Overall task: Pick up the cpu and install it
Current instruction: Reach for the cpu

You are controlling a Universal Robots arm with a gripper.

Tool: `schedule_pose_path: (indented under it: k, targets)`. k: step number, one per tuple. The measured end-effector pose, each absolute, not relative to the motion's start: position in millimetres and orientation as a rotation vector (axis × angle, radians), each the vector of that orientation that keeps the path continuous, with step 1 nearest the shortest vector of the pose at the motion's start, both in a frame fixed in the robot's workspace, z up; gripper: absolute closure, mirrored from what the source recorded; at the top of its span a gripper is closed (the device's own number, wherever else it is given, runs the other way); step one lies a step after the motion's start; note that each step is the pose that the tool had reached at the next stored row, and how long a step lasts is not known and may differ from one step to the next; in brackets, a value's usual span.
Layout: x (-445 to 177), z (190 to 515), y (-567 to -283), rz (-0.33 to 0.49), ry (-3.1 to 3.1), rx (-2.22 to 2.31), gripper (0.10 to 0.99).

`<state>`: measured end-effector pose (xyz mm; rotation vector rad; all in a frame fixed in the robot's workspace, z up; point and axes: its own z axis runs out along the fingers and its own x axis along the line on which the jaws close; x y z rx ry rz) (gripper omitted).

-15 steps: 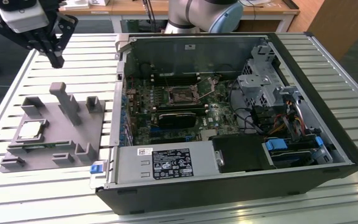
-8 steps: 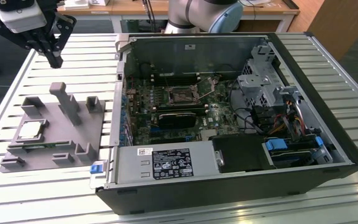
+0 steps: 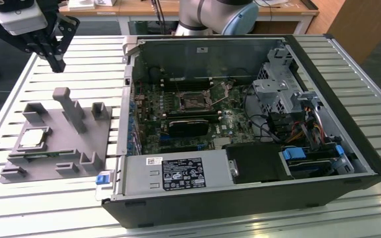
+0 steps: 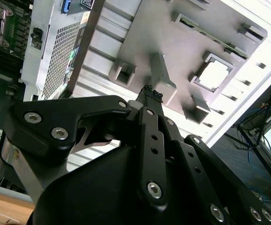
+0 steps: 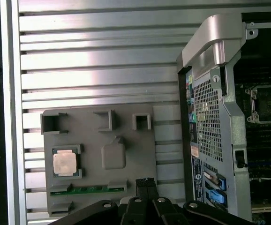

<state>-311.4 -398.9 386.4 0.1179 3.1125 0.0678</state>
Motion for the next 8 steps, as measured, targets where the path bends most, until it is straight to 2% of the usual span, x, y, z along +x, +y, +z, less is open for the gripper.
schedule_pose_path:
  k: [8]
  targets:
    - [-314.9, 386.2, -398.9, 0.068, 3.112, 0.118, 0.98]
